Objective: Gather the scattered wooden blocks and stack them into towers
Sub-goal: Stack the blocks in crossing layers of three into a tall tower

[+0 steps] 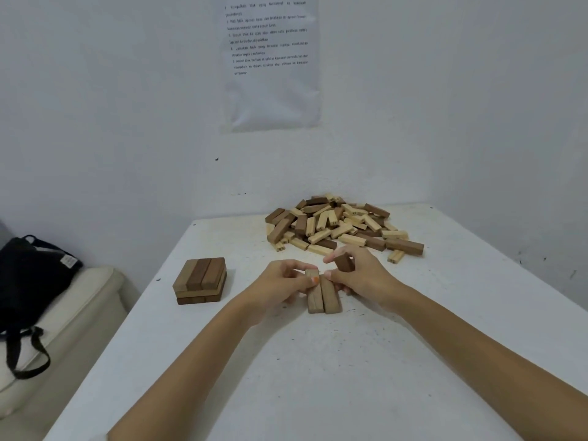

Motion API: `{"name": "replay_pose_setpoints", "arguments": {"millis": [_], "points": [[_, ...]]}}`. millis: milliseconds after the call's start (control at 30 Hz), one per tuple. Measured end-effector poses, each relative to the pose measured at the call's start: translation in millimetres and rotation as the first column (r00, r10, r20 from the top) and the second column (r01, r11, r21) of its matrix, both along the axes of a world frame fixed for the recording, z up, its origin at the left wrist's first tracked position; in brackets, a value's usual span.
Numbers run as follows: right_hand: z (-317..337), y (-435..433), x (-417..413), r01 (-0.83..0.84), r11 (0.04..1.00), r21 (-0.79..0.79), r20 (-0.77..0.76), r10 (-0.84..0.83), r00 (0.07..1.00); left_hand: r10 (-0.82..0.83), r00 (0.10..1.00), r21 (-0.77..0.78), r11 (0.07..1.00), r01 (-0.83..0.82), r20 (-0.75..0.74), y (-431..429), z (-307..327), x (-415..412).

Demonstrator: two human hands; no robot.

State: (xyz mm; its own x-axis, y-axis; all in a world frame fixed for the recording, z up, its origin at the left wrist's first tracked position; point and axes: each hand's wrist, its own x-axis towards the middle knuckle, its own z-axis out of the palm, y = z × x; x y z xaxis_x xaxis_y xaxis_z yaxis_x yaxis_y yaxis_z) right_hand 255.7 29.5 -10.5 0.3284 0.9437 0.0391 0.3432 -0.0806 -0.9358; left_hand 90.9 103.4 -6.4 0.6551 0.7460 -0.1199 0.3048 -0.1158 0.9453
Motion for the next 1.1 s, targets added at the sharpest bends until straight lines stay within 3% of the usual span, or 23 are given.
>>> {"name": "replay_pose_setpoints", "arguments": {"millis": [100,267,400,800,967,1100], "points": [[-1,0,0,-0.004,1.0,-0.016,0.013,0.004,1.0,0.003,0.999,0.041,0.999,-0.001,-0.036,-2,-2,0],[5,-1,0,0.076,0.989,-0.125,-0.181,-0.098,0.979,0.073,0.996,0.123,0.99,-0.066,-0.05,-5,-5,2],[2,-2,4,0.121,0.986,-0.119,-0.115,-0.134,0.984,0.139,0.99,0.183,0.974,-0.13,-0.035,-7,-4,-1],[-5,-14,14,0.19,0.969,-0.16,0.084,-0.179,0.98,0.22,0.975,0.105,0.971,-0.217,-0.021,-14,-12,-3],[-5,-17,5,0.152,0.982,-0.108,0.053,-0.147,0.988,0.191,0.982,0.027,0.981,-0.191,0.008,-17,-12,-2],[-1,-19,-1,0.101,0.984,-0.146,0.147,-0.079,0.986,0.199,0.98,0.03,0.98,-0.199,0.011,-18,-13,-1]]}}
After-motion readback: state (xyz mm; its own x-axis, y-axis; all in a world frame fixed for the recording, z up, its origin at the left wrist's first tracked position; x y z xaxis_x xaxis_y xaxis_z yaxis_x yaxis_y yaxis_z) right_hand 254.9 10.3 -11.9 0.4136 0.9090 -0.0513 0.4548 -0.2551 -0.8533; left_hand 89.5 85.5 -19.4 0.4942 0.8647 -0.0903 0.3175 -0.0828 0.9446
